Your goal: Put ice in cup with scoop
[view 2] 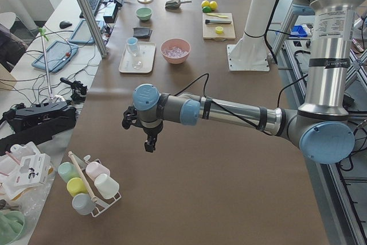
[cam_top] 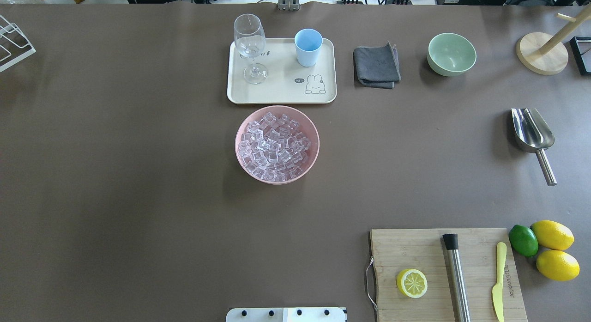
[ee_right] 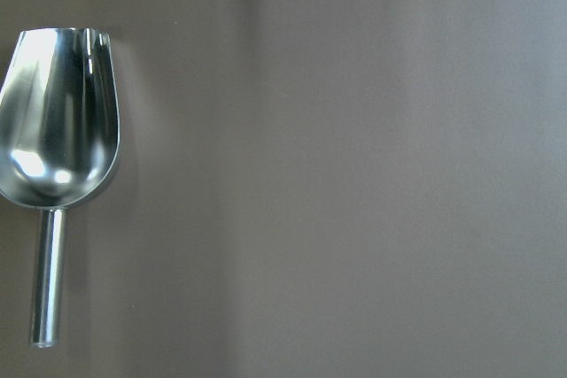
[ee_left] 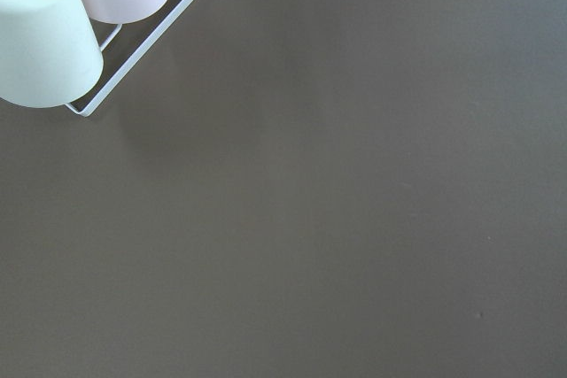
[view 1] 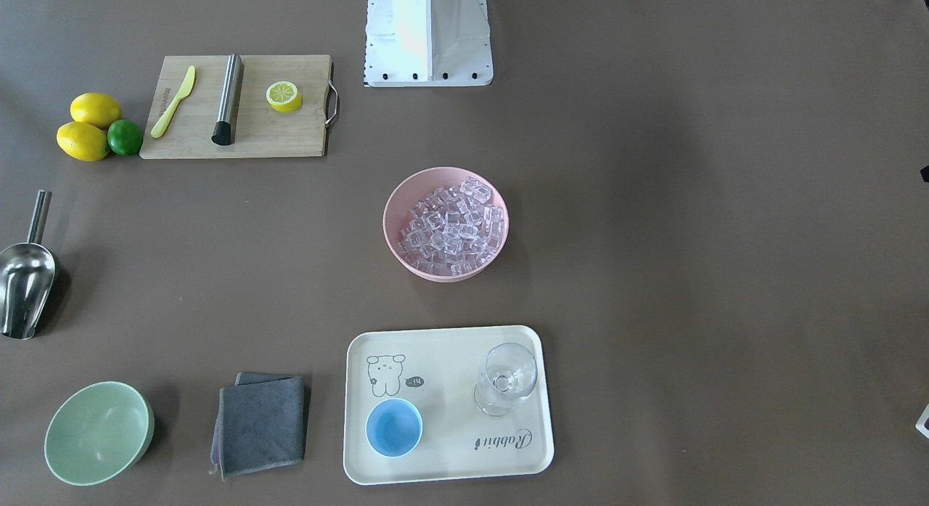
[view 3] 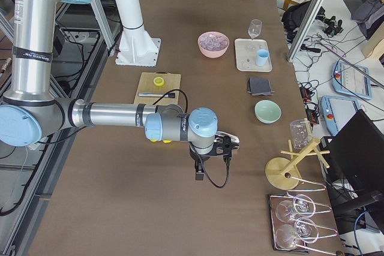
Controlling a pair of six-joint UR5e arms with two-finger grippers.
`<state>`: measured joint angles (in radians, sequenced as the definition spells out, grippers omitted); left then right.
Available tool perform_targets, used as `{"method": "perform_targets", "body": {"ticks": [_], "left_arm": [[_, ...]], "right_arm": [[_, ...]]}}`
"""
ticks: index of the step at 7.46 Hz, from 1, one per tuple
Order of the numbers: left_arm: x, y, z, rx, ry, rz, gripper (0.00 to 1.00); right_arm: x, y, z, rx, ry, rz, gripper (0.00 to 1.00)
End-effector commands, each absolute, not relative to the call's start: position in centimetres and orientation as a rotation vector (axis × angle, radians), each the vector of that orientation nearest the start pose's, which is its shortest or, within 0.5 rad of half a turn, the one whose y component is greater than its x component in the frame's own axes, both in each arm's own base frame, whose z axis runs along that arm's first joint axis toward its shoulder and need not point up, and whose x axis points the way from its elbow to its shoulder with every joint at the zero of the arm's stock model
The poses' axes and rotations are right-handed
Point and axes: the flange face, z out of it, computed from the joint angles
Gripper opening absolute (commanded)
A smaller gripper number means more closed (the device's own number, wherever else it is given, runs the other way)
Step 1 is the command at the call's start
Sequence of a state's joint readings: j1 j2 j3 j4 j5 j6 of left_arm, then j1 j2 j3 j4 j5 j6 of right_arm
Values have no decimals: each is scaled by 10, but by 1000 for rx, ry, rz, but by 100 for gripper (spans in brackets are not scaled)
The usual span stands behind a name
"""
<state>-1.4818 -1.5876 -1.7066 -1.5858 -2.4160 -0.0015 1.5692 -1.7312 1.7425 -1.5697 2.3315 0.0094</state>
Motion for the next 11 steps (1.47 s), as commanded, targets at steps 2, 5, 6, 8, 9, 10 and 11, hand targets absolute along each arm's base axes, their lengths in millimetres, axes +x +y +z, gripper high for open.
{"method": "perform_targets", "body": {"ticks": [2, 5, 6, 8, 9, 10, 11], "left_arm": [[80, -510, 538, 130, 869, 363, 99], [171, -495, 501, 359, 912, 748, 99], [192, -487, 485, 458, 934, 839, 99], [231, -476, 454, 572, 974, 960, 99], [276, -469, 438, 561, 999, 1026, 99], [292, -463, 432, 575, 995, 1056, 99], [314, -457, 413, 628, 1021, 1117, 99]], "right_arm": [[30, -429, 595, -3, -788, 89, 100], [-34, -434, 570, 17, -816, 187, 100], [-54, -434, 574, 21, -799, 188, 100], [-81, -433, 597, 36, -812, 121, 100], [-93, -431, 601, 19, -810, 95, 100], [-100, -430, 601, 15, -810, 78, 100], [-111, -429, 608, -1, -795, 62, 99]]}}
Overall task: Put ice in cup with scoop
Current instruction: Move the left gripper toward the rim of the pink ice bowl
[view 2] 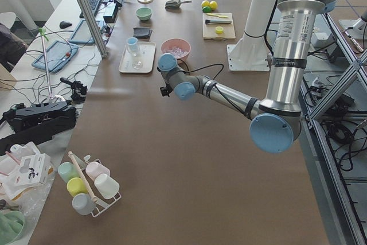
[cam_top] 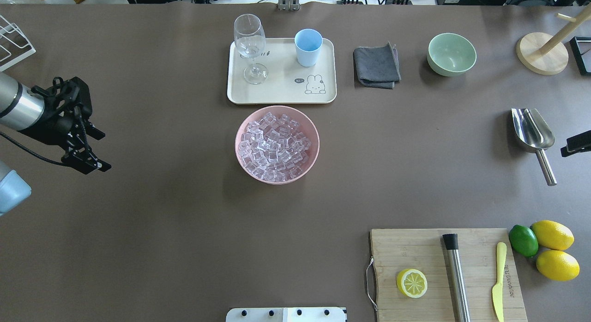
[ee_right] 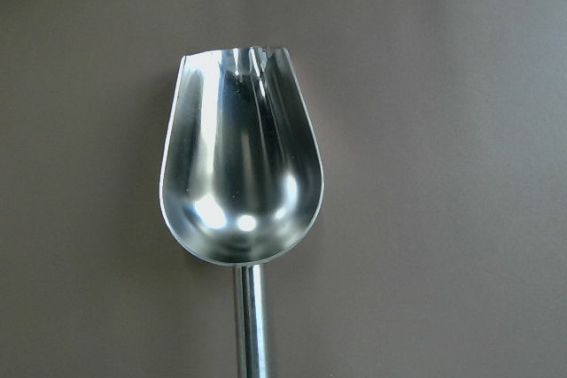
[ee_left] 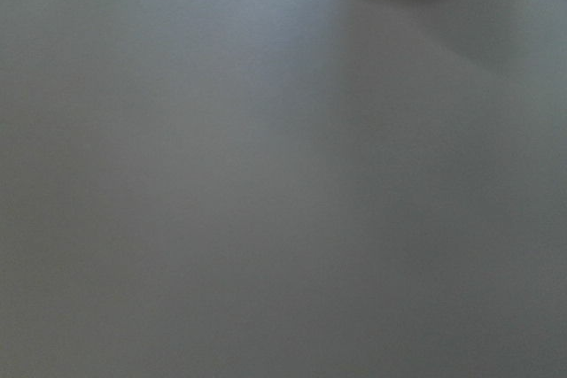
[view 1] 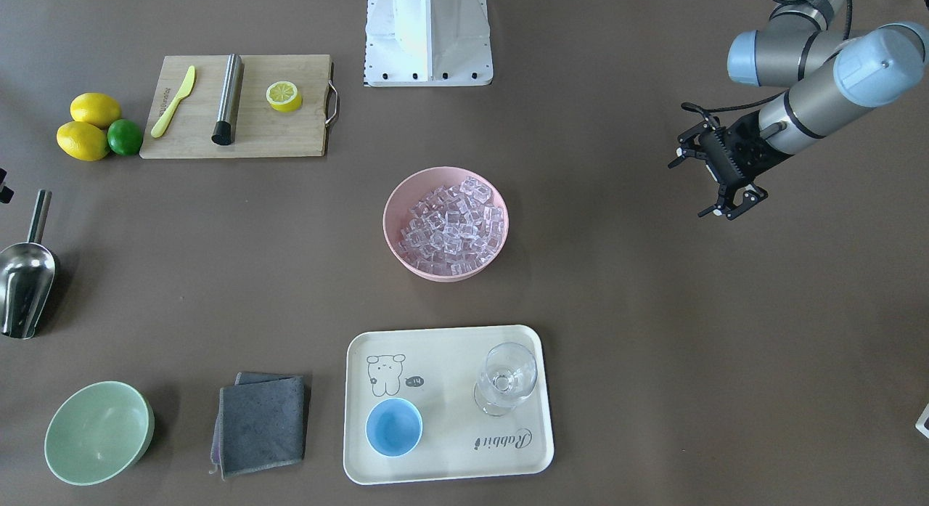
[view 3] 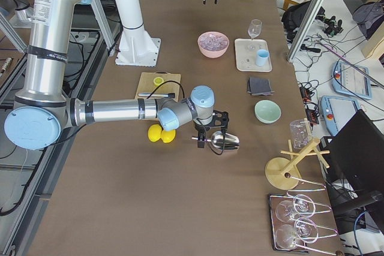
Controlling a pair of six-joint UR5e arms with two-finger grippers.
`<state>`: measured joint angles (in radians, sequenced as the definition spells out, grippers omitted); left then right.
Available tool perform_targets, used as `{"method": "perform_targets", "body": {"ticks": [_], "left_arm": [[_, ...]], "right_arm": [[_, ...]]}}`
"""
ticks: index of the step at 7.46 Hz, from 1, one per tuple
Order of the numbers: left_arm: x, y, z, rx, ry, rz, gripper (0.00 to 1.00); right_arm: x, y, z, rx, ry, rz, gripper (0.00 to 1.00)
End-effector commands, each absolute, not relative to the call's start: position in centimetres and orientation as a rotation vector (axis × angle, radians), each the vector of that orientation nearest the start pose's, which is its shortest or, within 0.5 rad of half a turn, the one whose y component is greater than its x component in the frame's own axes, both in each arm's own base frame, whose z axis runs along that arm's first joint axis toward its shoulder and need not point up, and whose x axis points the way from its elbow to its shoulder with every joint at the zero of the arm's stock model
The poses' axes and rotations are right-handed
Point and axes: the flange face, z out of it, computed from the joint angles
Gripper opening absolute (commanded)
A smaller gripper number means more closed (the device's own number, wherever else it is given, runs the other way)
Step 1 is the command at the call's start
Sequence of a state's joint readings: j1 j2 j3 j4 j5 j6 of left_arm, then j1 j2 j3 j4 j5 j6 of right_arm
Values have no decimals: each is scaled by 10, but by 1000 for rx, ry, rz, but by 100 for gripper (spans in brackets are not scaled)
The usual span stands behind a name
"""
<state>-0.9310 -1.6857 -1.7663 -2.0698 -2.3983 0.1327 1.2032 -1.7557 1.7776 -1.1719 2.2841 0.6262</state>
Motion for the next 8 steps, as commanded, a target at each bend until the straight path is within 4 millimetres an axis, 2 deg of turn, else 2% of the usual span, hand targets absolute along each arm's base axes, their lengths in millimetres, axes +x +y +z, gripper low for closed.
{"method": "perform_targets", "body": {"ticks": [1, 2, 3, 6, 8], "left_arm": [[335, -445, 412, 655, 1038, 1163, 99], [361, -450, 403, 696, 1029, 1187, 99], [368, -452, 400, 727, 1027, 1197, 99], [418, -439, 378, 847, 1022, 1253, 99], [436, -431, 378, 847, 1019, 1268, 99]], "right_arm": [[-119, -429, 609, 2, -780, 49, 99], [-130, -431, 614, -9, -771, 33, 99], [-135, -431, 615, -11, -771, 25, 97], [-154, -431, 633, -7, -787, 10, 87], [-166, -433, 627, -13, -794, 15, 81]]}}
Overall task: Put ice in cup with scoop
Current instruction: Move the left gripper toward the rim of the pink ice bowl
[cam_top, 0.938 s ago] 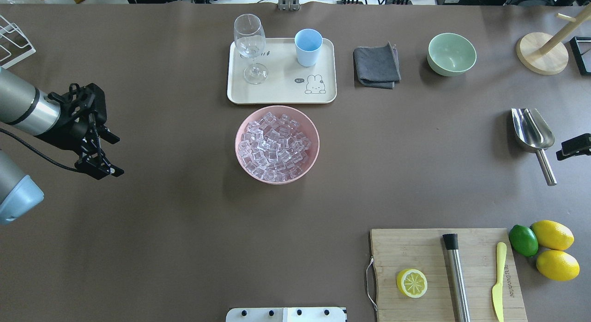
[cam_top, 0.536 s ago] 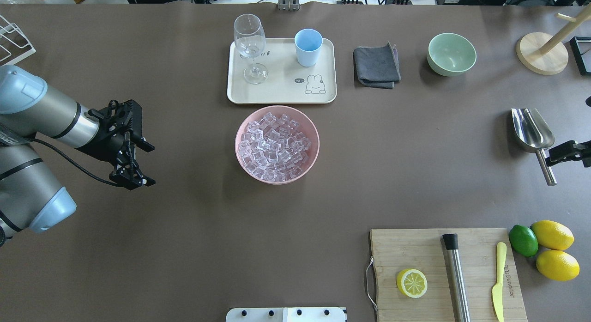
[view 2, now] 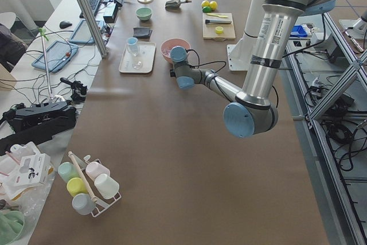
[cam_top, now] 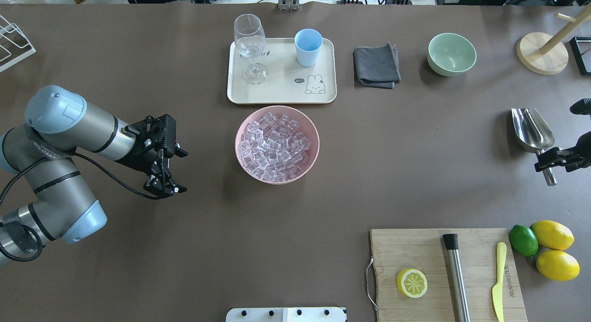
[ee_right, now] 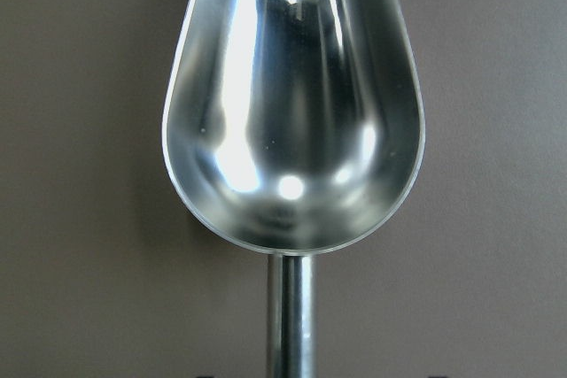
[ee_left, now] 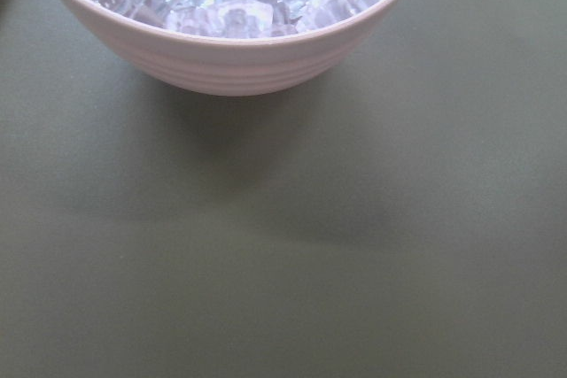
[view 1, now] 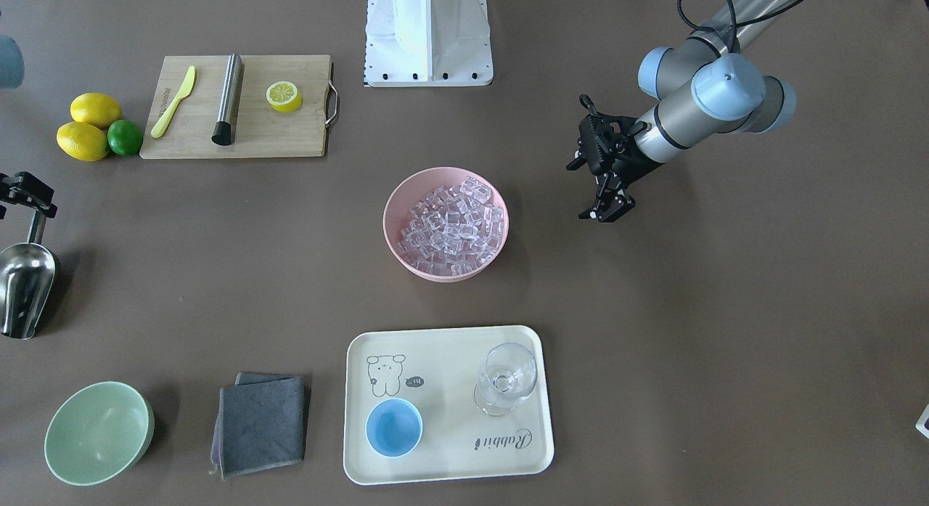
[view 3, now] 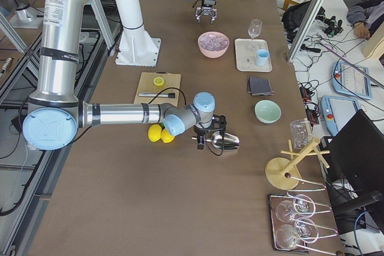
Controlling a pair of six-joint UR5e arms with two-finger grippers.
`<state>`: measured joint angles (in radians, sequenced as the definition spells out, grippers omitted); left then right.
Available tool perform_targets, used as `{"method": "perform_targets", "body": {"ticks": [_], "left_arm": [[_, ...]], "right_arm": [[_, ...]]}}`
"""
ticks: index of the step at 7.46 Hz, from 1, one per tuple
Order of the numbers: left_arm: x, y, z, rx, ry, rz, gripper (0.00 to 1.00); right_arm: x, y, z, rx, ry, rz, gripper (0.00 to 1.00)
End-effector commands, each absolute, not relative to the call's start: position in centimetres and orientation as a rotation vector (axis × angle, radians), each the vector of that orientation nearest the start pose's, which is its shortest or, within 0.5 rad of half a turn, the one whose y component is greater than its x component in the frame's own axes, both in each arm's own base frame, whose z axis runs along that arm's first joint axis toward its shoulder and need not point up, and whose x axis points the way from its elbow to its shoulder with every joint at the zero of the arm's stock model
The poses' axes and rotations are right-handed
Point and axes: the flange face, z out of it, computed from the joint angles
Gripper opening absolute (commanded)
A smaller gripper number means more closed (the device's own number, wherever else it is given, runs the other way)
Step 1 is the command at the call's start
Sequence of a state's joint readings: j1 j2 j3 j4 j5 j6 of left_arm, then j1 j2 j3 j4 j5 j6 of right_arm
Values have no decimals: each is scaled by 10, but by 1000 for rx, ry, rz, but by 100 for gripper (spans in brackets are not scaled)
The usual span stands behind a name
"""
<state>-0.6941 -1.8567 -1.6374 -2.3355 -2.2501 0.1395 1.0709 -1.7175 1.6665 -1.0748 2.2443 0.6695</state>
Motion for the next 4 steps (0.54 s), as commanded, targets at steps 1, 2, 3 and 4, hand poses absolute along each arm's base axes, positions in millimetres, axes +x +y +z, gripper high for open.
{"method": "perform_targets", "body": {"ticks": [1, 2, 3, 4], "left_arm": [[451, -422, 373, 908, 1021, 1281, 99], [461, -421, 366, 941, 1000, 1276, 99], [470, -426, 361, 972, 974, 1264, 99], [476, -426, 360, 996, 973, 1263, 99]], "right_arm": [[-169, -433, 625, -16, -795, 19, 80], [-167, -430, 626, -10, -777, 48, 80], [-170, -423, 624, 31, -781, 122, 80], [-166, -412, 629, 52, -793, 133, 80]]}}
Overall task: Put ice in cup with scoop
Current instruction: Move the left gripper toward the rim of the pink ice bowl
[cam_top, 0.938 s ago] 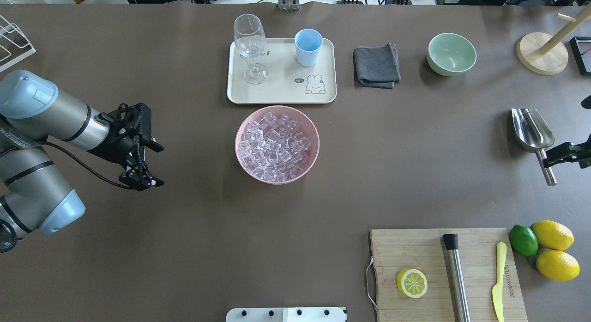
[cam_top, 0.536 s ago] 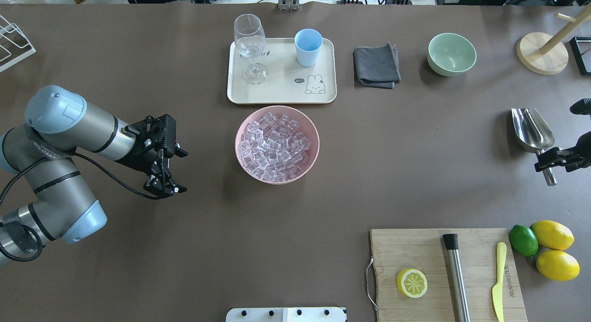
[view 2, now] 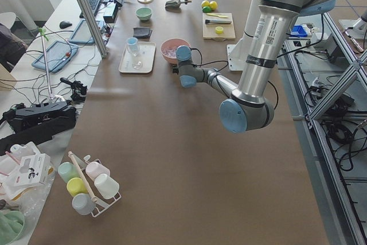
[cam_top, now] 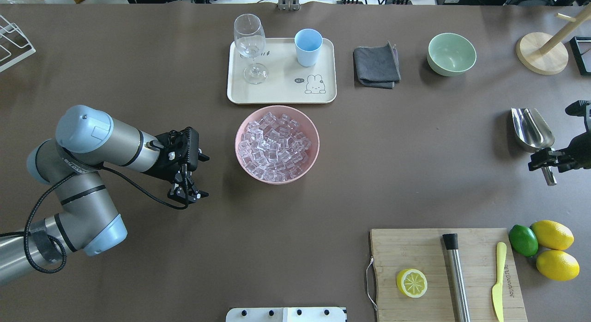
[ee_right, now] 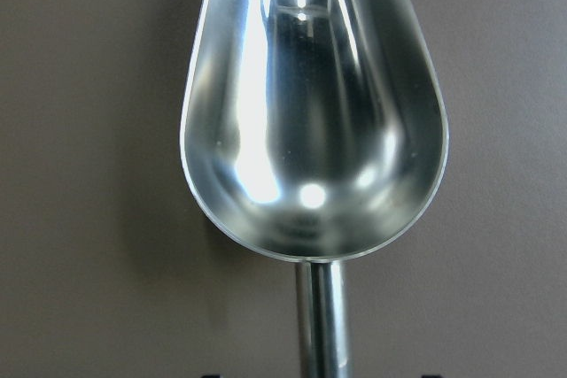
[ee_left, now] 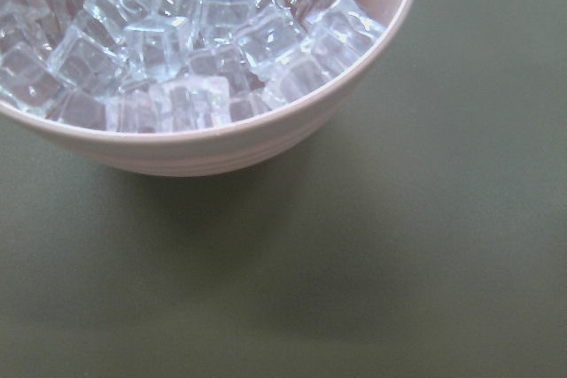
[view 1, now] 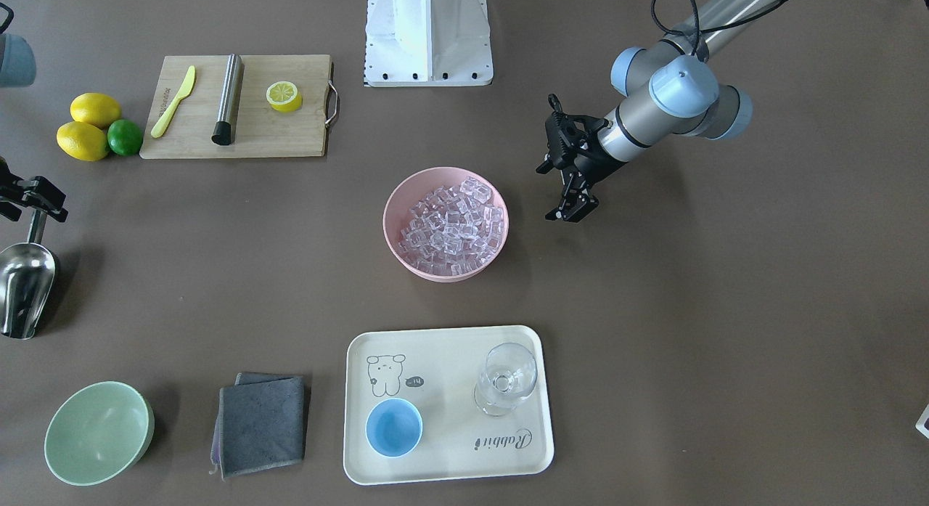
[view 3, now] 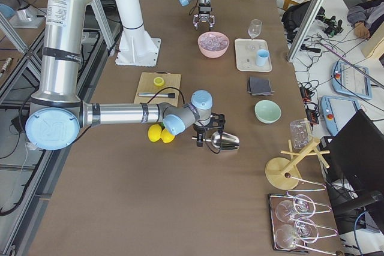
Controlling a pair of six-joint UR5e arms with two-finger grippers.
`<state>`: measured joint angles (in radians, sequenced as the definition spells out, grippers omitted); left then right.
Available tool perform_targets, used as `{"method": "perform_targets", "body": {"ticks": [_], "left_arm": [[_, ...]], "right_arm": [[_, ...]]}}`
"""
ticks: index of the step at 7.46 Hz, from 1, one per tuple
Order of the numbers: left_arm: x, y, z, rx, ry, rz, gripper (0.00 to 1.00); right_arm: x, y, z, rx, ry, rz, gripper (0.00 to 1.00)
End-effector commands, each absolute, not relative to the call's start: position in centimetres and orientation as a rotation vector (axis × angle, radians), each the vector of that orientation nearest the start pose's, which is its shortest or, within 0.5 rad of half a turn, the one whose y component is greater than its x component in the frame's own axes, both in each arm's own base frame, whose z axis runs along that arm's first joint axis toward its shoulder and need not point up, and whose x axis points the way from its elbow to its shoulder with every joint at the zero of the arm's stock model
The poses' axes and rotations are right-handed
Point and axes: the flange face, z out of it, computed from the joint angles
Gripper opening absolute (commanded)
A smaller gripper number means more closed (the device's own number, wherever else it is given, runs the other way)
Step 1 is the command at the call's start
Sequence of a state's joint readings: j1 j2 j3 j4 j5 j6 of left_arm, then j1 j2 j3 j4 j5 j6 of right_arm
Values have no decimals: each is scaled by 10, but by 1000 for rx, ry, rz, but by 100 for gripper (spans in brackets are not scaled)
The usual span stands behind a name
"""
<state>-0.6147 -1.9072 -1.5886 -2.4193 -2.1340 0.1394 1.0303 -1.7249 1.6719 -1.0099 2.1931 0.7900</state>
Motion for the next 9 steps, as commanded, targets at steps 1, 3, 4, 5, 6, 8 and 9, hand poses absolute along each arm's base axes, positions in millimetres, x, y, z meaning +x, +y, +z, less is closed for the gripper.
{"method": "perform_targets", "body": {"ticks": [1, 3, 4, 5, 6, 8, 9], "left_arm": [[478, -427, 355, 1003, 974, 1265, 99], [484, -434, 344, 1087, 928, 1358, 99], [489, -438, 336, 1153, 885, 1431, 99], [491, -440, 332, 1158, 881, 1432, 99], [493, -443, 330, 1156, 880, 1426, 99], [494, -454, 333, 1116, 883, 1358, 99], [493, -456, 335, 1086, 901, 1316, 99]], "right_arm": [[-166, -410, 629, 58, -789, 142, 81], [-158, -393, 632, 95, -798, 147, 81], [-163, -390, 633, 117, -791, 131, 80], [-161, -381, 638, 146, -786, 116, 79], [-164, -380, 637, 151, -783, 108, 77], [-173, -378, 638, 159, -769, 89, 61], [-175, -378, 637, 159, -771, 83, 49]]}}
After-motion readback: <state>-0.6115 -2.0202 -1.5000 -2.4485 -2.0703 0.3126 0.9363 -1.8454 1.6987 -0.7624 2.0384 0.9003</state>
